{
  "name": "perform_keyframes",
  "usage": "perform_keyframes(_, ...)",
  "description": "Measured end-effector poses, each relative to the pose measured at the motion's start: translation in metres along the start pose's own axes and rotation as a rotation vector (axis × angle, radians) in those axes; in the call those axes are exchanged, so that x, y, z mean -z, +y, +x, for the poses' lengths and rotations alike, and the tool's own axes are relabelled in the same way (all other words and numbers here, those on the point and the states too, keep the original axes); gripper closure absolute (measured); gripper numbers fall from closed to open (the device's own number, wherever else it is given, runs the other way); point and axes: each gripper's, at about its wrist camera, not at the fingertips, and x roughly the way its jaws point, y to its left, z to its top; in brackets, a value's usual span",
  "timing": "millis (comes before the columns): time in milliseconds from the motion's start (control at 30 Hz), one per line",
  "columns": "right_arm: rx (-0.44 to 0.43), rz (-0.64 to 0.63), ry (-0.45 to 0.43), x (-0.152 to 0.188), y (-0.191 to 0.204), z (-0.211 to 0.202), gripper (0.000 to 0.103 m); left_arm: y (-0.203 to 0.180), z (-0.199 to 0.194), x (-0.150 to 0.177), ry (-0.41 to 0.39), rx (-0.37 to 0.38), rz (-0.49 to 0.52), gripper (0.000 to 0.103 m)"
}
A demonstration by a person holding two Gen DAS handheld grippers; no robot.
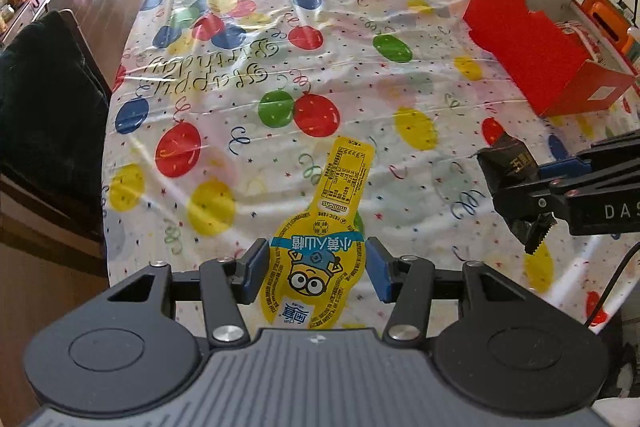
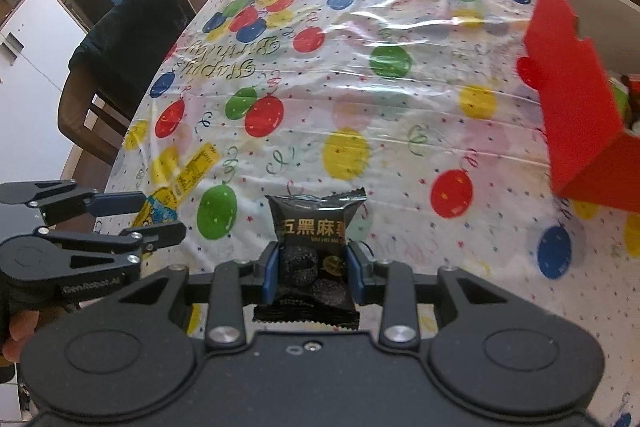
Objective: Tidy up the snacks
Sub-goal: 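Carry the yellow pouch with the left gripper while the right gripper carries the dark packet to the box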
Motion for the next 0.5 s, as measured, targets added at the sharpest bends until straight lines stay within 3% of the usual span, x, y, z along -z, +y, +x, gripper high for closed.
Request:
perform_keyframes(233, -0.005, 0.015, -0.033, 0.009, -0.02, -0.035, 0.07, -0.029, -0.028, -0.01, -0.029, 0.02, -0.01, 0.052)
perform_keyframes(500, 0.018, 0.077, -0.109, 0.01, -0.084, -0.082, 0.07, -0.089, -0.049, -0.048, -0.089, 0.085, 0.03, 0.052)
